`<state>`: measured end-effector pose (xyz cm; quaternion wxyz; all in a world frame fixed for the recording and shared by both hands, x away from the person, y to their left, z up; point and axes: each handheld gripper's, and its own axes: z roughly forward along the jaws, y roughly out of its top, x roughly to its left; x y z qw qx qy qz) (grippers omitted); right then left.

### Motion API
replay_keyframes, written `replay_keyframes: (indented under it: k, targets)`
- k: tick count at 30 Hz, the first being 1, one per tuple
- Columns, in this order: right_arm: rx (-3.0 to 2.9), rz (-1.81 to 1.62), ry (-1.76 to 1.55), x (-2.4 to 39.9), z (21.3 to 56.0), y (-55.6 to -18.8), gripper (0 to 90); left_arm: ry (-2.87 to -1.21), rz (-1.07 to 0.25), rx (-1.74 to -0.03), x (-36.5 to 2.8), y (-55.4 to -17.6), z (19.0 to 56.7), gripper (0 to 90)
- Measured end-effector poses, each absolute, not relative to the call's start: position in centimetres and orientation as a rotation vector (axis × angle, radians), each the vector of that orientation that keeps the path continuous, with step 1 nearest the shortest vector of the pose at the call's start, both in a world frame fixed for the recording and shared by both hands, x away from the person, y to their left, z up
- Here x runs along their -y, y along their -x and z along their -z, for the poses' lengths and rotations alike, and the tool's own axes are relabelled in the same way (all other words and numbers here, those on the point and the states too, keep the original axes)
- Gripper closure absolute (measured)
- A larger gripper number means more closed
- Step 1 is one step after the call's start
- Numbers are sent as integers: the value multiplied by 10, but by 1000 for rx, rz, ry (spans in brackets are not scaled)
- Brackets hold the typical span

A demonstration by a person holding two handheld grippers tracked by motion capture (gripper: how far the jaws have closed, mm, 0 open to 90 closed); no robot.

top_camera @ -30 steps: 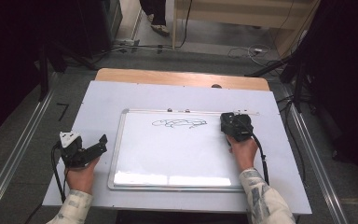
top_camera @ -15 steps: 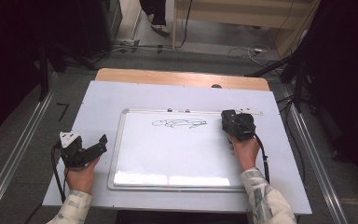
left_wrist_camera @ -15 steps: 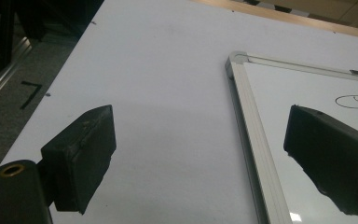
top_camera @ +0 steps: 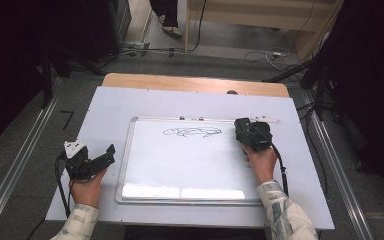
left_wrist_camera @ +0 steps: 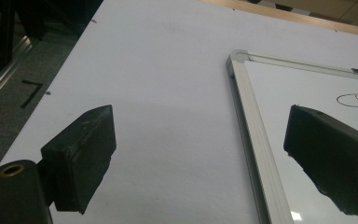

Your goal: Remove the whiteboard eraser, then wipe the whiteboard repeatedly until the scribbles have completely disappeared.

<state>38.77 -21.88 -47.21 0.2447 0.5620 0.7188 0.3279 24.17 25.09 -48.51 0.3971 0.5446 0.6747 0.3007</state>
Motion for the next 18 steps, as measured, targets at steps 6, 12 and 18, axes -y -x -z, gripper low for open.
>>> replay_keyframes:
  k: [6,12,18]
  targets:
    - [-1979,-893,-1520,213,473,-387,386,-1385,-761,-1709,-251,-242,485,97]
    - [-1990,-892,-1510,209,473,-387,385,-1383,-759,-1707,-251,-242,485,97]
    - [-2001,-890,-1500,205,475,-387,386,-1384,-759,-1705,-251,-242,485,97]
